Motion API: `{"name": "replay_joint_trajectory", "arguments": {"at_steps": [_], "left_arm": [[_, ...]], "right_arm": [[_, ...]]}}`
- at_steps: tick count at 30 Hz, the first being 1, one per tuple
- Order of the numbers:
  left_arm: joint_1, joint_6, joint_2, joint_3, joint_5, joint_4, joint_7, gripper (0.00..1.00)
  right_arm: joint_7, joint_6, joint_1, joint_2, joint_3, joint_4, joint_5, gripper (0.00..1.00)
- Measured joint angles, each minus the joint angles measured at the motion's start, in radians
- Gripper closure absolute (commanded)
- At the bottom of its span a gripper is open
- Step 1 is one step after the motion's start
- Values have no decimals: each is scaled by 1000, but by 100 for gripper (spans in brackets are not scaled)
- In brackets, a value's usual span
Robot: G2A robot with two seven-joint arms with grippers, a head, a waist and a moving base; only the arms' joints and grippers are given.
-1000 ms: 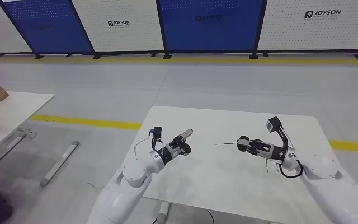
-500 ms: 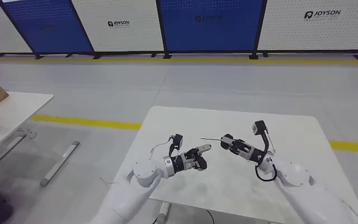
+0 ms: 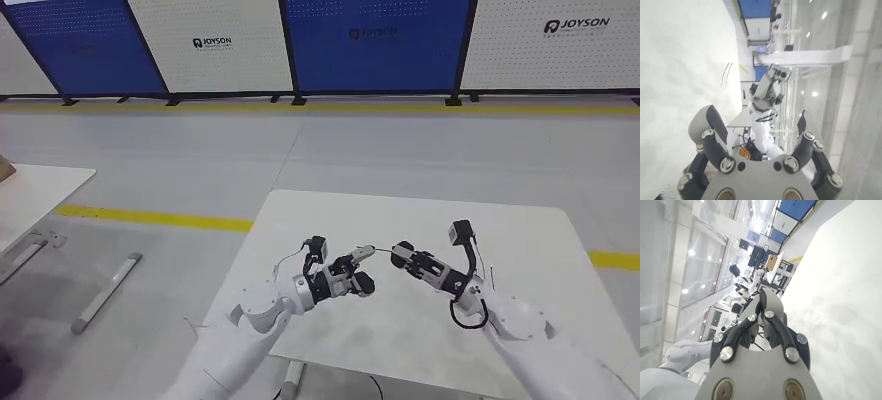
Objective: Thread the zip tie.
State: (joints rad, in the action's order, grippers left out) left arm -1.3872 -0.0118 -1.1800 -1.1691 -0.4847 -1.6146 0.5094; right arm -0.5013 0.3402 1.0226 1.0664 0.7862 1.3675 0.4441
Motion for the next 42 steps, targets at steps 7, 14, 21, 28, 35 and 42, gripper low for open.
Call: {"name": "replay_joint_trajectory", "arguments": {"at_steps": [7, 14, 21, 28, 35, 42], "left_arm": [[0, 2, -2, 9, 29, 0, -44, 0], [0, 2, -2, 9, 29, 0, -45, 0], [18, 7, -9, 31, 33, -5, -98, 0], [21, 2, -10, 34, 29, -1, -121, 0], [21, 2, -10, 34, 29, -1, -121, 0], [21, 3, -10, 36, 33, -2, -121, 0]], "right_arm": [[35, 0, 5, 3, 1, 4, -30, 100], [35, 0, 5, 3, 1, 5, -31, 100], [31, -23, 38, 6, 22, 44, -61, 100], [30, -26, 40, 7, 26, 44, -54, 100], [30, -26, 40, 7, 26, 44, -54, 100], [41, -33, 53, 8, 33, 55, -66, 100]]}}
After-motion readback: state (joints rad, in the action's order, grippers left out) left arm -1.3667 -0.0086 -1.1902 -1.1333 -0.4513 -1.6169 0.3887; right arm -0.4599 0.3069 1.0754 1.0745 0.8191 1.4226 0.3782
